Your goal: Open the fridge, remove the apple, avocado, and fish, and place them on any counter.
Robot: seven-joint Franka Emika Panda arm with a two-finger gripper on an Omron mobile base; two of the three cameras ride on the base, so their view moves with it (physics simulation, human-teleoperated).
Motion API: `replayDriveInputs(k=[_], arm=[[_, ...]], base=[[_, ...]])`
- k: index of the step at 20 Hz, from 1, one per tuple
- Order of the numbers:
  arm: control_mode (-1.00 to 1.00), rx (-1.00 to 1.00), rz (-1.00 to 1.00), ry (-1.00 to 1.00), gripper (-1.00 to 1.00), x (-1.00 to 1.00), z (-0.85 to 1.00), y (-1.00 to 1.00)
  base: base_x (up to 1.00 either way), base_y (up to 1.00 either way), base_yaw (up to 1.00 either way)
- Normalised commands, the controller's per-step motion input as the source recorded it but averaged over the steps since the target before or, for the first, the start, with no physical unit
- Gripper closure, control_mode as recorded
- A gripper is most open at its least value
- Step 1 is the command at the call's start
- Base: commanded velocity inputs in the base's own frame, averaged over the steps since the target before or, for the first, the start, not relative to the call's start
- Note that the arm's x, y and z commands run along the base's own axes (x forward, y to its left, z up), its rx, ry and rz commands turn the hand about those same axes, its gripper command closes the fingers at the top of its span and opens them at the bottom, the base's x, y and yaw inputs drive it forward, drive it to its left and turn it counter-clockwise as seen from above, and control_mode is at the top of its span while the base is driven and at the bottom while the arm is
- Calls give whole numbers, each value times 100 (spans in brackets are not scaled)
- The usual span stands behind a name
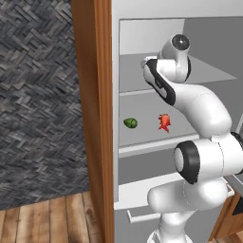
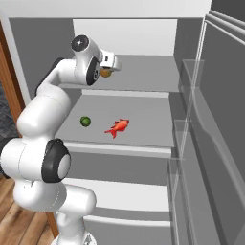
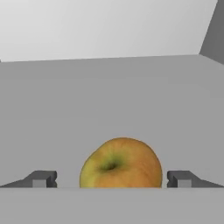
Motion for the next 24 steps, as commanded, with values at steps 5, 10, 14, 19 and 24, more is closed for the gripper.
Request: replayDriveInputs(k=[5, 10, 14, 19, 24], arm=[[-100, 0, 0, 0, -100, 0, -18, 0], [-100, 0, 0, 0, -100, 7, -17, 0], [-100, 0, 0, 0, -100, 25, -12, -1], [-100, 0, 0, 0, 100, 6, -1, 0], [-100, 0, 0, 0, 100, 0, 0, 0]], base=[[0, 0, 0], [0, 0, 0], [0, 0, 0], [0, 0, 0], [0, 0, 0]])
